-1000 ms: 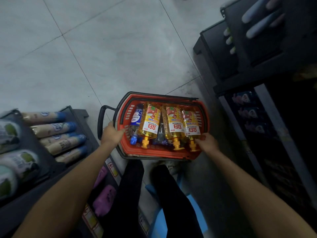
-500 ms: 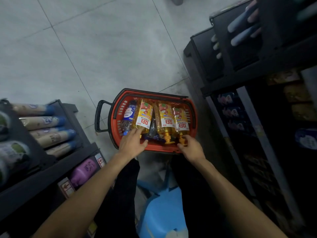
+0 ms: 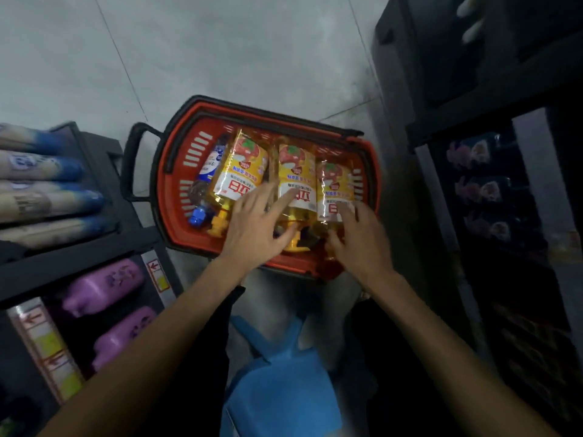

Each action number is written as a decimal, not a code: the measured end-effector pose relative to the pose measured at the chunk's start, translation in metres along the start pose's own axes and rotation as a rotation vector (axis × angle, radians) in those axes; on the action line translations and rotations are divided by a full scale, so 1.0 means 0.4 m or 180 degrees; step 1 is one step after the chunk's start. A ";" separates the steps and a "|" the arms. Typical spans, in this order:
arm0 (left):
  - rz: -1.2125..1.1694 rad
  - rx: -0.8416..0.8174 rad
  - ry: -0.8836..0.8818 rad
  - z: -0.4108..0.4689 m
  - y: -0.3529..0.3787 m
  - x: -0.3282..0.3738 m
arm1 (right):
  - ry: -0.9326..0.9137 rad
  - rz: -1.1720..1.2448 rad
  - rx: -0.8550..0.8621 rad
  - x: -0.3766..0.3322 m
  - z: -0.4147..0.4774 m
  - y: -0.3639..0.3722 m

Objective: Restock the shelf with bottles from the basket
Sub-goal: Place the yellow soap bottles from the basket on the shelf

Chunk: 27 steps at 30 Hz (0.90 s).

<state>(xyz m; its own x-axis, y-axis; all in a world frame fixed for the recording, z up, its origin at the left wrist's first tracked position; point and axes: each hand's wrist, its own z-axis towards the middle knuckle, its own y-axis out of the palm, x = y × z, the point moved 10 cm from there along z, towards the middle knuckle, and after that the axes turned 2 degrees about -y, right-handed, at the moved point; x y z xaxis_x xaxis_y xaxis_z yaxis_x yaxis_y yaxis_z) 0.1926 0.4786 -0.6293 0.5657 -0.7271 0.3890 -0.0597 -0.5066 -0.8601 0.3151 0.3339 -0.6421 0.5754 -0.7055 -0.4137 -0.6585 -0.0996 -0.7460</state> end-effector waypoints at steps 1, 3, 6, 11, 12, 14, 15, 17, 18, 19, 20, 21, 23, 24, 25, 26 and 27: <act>-0.0018 0.0091 -0.0046 0.015 0.015 0.004 | 0.0046 -0.0010 0.0114 0.018 0.007 0.001; -0.0125 0.0238 -0.0141 0.029 0.041 0.005 | 0.0020 -0.0117 0.0281 0.036 0.024 0.004; -0.0217 0.0531 -0.0077 0.032 0.061 0.005 | -0.0207 -0.0183 0.0431 0.041 0.049 0.026; -0.0037 0.0584 -0.0033 0.079 0.084 0.010 | -0.0474 -0.0326 0.0431 0.041 0.087 0.085; -0.0026 0.0609 0.0021 0.078 0.085 0.010 | -0.0671 -0.0472 0.0430 0.031 0.092 0.095; -0.0101 0.0685 0.0138 0.070 0.086 0.001 | -0.0960 -0.0696 0.0446 0.025 0.100 0.108; -0.0123 0.0680 0.0178 0.062 0.089 -0.003 | -0.1054 -0.0750 0.0478 0.028 0.099 0.111; -0.0092 0.0616 0.0217 0.045 0.100 -0.008 | -0.1165 -0.0747 0.0535 0.048 0.089 0.118; -0.0082 0.0589 0.0218 0.036 0.104 -0.008 | -0.1180 -0.0729 0.0537 0.061 0.076 0.120; -0.0086 0.0585 0.0211 0.029 0.105 -0.008 | -0.1182 -0.0736 0.0537 0.074 0.062 0.122; -0.0114 0.0572 0.0178 0.024 0.105 -0.010 | -0.1171 -0.0771 0.0551 0.087 0.045 0.124; -0.0155 0.0550 0.0131 0.020 0.103 -0.011 | -0.1157 -0.0842 0.0583 0.097 0.027 0.128; -0.0202 0.0579 0.0053 0.006 0.098 -0.008 | -0.1164 -0.1037 0.0638 0.103 -0.015 0.138; -0.0210 0.0609 0.0022 0.000 0.096 -0.005 | -0.1177 -0.1088 0.0645 0.107 -0.029 0.143; -0.0213 0.0639 0.0006 -0.002 0.095 0.000 | -0.1177 -0.1104 0.0646 0.111 -0.037 0.143; -0.0215 0.0664 0.0007 -0.005 0.095 0.009 | -0.1158 -0.1111 0.0636 0.116 -0.044 0.144; -0.0238 0.0683 -0.0015 -0.009 0.097 0.016 | -0.1159 -0.1147 0.0640 0.116 -0.054 0.145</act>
<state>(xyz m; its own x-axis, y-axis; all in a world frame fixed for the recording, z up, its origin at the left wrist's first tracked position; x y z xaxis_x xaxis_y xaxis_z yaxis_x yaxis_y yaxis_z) 0.1910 0.4527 -0.6589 0.5658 -0.6889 0.4531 0.1586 -0.4483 -0.8797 0.2932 0.2802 -0.6934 0.9015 -0.3596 -0.2408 -0.3035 -0.1286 -0.9441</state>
